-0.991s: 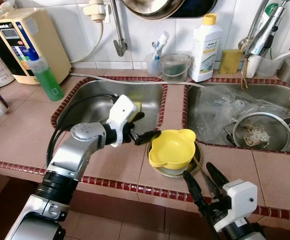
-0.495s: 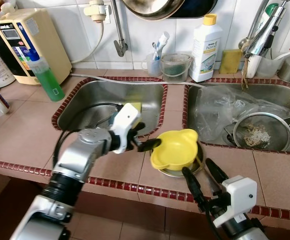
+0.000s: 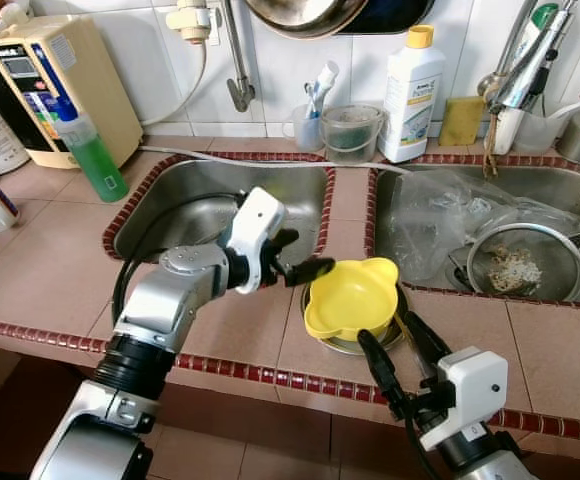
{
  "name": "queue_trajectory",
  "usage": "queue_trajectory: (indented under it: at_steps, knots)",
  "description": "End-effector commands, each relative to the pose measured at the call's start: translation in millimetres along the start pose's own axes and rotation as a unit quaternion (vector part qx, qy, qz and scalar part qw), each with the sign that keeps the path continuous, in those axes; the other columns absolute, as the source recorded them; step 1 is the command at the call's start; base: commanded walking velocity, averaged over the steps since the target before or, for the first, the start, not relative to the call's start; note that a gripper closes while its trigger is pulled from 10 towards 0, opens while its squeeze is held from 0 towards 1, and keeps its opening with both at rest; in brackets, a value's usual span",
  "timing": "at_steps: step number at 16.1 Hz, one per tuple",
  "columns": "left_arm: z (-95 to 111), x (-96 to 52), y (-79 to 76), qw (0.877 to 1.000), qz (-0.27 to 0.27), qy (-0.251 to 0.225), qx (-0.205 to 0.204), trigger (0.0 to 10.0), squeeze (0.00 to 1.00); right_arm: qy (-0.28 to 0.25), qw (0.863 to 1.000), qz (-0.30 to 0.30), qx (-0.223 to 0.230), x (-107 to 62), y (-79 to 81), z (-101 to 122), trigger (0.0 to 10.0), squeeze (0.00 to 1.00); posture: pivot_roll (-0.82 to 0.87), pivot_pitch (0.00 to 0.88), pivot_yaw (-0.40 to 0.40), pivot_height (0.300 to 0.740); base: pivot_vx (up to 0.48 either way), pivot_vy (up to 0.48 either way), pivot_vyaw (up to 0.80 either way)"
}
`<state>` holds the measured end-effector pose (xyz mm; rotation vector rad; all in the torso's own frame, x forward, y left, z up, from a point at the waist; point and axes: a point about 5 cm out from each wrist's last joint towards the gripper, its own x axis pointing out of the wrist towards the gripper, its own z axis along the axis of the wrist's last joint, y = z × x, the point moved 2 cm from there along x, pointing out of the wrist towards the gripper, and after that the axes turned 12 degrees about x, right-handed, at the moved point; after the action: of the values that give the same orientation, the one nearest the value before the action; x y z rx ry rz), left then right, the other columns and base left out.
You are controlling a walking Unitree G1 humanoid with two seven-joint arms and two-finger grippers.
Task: Kitchen organization
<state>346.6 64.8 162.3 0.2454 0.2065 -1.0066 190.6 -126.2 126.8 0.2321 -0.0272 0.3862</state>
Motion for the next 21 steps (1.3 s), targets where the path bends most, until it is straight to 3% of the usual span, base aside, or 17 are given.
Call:
queue_trajectory:
  at_steps: [1,8,12,13,15,16,17,18,20,21]
  knots:
    - [-2.4,-1.1,-3.4,1.0,-0.005,0.017,0.004,10.0,0.0,-0.004,1.0,0.002,0.0,1.8,2.5,2.0,10.0,0.0,-0.23,0.039,0.146,0.74,0.0,0.0,0.0]
    - [-17.8,11.8,-13.6,0.998,0.022,0.064,0.016,10.0,0.0,-0.006,1.0,-0.001,-0.002,3.6,3.5,1.4,10.0,0.0,-0.24,0.037,0.156,0.74,0.0,0.0,0.0]
    - [-18.8,13.6,-17.0,0.997,0.03,0.064,0.018,10.0,0.0,-0.007,1.0,-0.005,-0.004,4.2,3.7,1.7,10.0,0.0,-0.24,0.041,0.159,0.74,0.0,0.0,0.0]
    - [-18.5,13.7,-19.4,0.998,0.026,0.057,0.032,6.8,0.0,-0.007,1.0,-0.006,-0.004,4.6,3.6,1.6,10.0,0.0,-0.24,0.043,0.159,0.74,0.0,0.0,0.0]
    - [-16.2,13.9,-20.7,0.998,0.021,0.044,0.038,5.1,0.0,-0.007,1.0,-0.008,-0.005,4.8,3.6,1.3,10.0,0.0,-0.24,0.045,0.16,0.74,0.0,0.0,0.0]
    - [-15.8,13.6,-21.5,0.998,0.013,0.045,0.029,8.9,0.0,-0.007,1.0,-0.009,-0.006,4.9,3.3,1.2,10.0,0.0,-0.24,0.047,0.16,0.74,0.0,0.0,0.0]
    - [-13.5,12.2,-23.2,0.999,-0.005,0.04,0.017,4.9,0.0,-0.008,1.0,-0.011,-0.009,5.2,2.8,1.3,10.0,0.0,-0.24,0.048,0.162,0.74,0.0,0.0,0.0]
    - [-11.5,11.3,-22.5,0.999,-0.005,0.032,0.021,4.3,0.0,-0.008,1.0,-0.012,-0.009,5.4,2.8,1.4,10.0,0.0,-0.24,0.05,0.162,0.74,0.0,0.0,0.0]
    - [-10.1,9.0,-21.9,0.999,-0.012,0.024,0.027,0.0,0.0,-0.008,1.0,-0.013,-0.01,5.6,3.3,1.2,10.0,0.0,-0.24,0.054,0.163,0.74,0.0,0.0,0.0]
    - [-10.4,6.9,-22.9,0.999,-0.021,0.024,0.035,0.0,0.0,-0.008,1.0,-0.015,-0.01,5.3,3.6,0.7,10.0,0.0,-0.24,0.057,0.166,0.74,0.0,0.0,0.0]
